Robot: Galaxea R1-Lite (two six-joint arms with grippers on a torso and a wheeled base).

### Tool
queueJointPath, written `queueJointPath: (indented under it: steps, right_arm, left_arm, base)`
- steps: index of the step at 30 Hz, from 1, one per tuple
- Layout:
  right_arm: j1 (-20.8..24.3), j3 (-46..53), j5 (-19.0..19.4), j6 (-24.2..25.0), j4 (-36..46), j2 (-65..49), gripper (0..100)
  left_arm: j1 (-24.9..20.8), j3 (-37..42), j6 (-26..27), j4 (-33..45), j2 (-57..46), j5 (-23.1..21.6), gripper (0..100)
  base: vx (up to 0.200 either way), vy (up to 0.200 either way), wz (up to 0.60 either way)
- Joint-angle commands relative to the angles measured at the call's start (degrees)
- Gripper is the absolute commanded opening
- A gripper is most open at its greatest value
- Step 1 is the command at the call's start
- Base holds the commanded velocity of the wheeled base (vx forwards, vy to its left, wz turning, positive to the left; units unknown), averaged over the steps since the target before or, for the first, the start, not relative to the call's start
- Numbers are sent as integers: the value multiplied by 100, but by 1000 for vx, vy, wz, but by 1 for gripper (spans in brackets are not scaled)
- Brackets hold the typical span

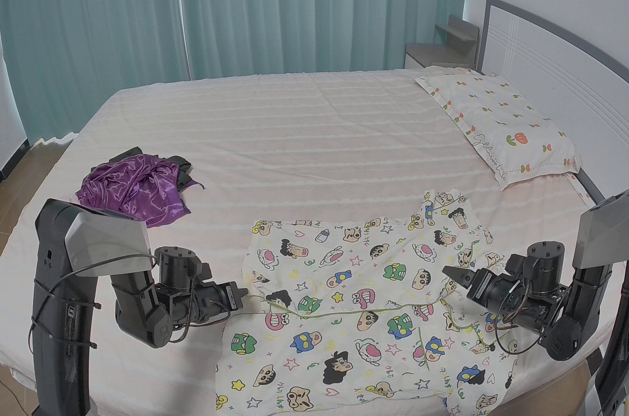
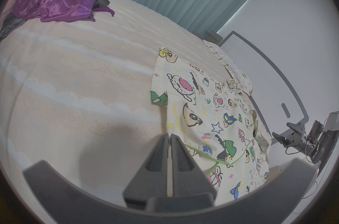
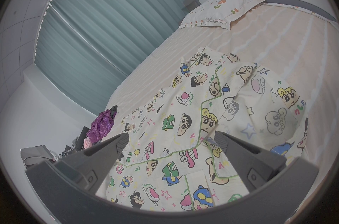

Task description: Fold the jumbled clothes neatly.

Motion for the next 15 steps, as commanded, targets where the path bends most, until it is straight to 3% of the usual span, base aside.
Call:
queueJointPath:
  steps: [1,10,15]
  right_arm:
    - [1,2,4,-2,-11,8,100]
    - [-8,2,4,-2,-2,8,100]
    - [-8,11,4,-2,-2,-1,100]
  left_arm:
    - [11,234,8,-81,-156,1,0]
    - [20,955,17,-160,-816,9,0]
    - [151,1394,334,-160,-921,18,0]
  base:
    - [0,0,0]
    - [0,0,0]
    - [0,0,0]
